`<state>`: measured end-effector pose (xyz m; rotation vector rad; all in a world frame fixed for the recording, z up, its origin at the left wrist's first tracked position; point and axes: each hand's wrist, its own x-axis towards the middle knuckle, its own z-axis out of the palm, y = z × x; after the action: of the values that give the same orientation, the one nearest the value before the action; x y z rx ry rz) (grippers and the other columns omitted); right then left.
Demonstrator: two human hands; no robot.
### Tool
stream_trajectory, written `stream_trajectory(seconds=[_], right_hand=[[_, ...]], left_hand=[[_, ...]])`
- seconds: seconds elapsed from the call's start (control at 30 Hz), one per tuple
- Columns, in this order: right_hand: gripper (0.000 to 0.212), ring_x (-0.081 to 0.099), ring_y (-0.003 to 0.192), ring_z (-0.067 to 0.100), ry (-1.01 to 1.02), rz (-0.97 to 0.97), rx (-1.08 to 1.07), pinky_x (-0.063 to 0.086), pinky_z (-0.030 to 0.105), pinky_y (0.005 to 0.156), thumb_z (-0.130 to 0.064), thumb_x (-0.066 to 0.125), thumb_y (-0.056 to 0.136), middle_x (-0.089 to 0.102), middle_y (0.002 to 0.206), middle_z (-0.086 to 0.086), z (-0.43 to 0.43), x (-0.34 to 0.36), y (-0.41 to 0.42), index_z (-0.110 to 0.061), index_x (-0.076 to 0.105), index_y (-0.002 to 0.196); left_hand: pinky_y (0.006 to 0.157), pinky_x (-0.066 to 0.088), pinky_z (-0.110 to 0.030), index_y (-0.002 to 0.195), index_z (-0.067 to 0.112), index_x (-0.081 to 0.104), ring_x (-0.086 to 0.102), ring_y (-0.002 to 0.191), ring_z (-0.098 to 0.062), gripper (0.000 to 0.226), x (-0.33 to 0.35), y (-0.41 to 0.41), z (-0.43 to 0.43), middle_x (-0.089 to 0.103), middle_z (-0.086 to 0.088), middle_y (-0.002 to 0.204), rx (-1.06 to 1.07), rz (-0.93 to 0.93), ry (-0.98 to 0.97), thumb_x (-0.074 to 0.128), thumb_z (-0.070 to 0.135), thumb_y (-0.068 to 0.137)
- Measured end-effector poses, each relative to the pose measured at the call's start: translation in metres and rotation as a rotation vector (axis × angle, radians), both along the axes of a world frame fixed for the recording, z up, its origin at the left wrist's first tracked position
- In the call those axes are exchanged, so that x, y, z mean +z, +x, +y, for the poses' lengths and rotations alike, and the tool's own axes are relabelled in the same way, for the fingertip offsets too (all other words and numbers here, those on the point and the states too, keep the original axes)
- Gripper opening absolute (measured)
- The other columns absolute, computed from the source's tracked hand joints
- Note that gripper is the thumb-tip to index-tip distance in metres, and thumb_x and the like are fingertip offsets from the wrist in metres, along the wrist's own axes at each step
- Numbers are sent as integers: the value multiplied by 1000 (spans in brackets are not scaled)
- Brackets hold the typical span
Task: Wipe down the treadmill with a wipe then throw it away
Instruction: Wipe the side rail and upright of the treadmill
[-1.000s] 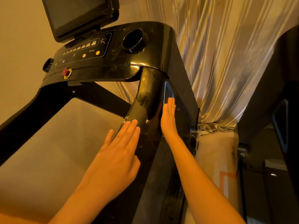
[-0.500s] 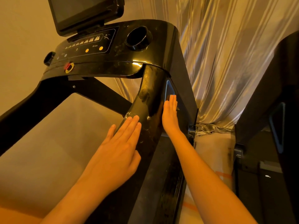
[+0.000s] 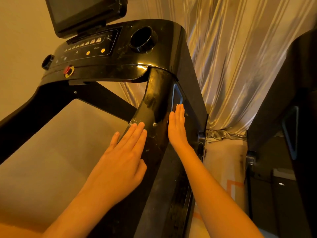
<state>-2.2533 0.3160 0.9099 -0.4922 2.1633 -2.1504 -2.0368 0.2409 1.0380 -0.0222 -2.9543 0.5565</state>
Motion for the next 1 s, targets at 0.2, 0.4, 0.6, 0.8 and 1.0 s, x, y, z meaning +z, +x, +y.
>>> stream_trajectory(seconds=[0.2, 0.4, 0.6, 0.8, 1.0], right_hand=[[59, -3, 157, 11, -186, -175, 8, 4, 28, 122, -39, 26, 112, -7, 171, -10, -11, -3, 33, -27, -2, 163], [61, -5, 158, 18, -106, -147, 9, 2, 35, 127, -43, 23, 111, -3, 172, 1, -4, 11, 11, -15, 8, 164], [56, -4, 157, 8, -236, -111, 30, 3, 26, 125, -26, 27, 114, -6, 171, -10, -10, -20, 50, -27, -3, 161], [54, -13, 147, -14, -263, -9, 17, -2, -1, 109, -32, 25, 112, -4, 161, -26, -12, 2, 45, -29, 3, 160], [58, -8, 156, 2, -269, -32, -10, -2, 43, 130, -42, 27, 104, -10, 165, -24, -17, -20, 63, -44, -5, 152]], left_hand=[[115, 19, -49, 159, 14, 31, 25, 152, -23, 72, 0, 0, -1, 26, -8, 165, 7, -27, 38, 34, 42, 92], [119, -7, -39, 160, 26, 1, -9, 155, -14, 73, 3, 0, 0, -7, 4, 169, 11, -28, 169, 20, 47, 93], [116, -16, -31, 159, 29, -6, -21, 152, -6, 77, 4, 1, 1, -17, 9, 167, 9, -23, 202, 10, 52, 87], [113, -22, -25, 157, 32, -12, -29, 147, -2, 75, 8, 1, 5, -25, 12, 164, 23, -16, 221, 20, 49, 91], [114, -20, -28, 157, 31, -9, -23, 150, -5, 75, 8, 1, 6, -21, 11, 165, 18, -12, 235, 26, 46, 92]])
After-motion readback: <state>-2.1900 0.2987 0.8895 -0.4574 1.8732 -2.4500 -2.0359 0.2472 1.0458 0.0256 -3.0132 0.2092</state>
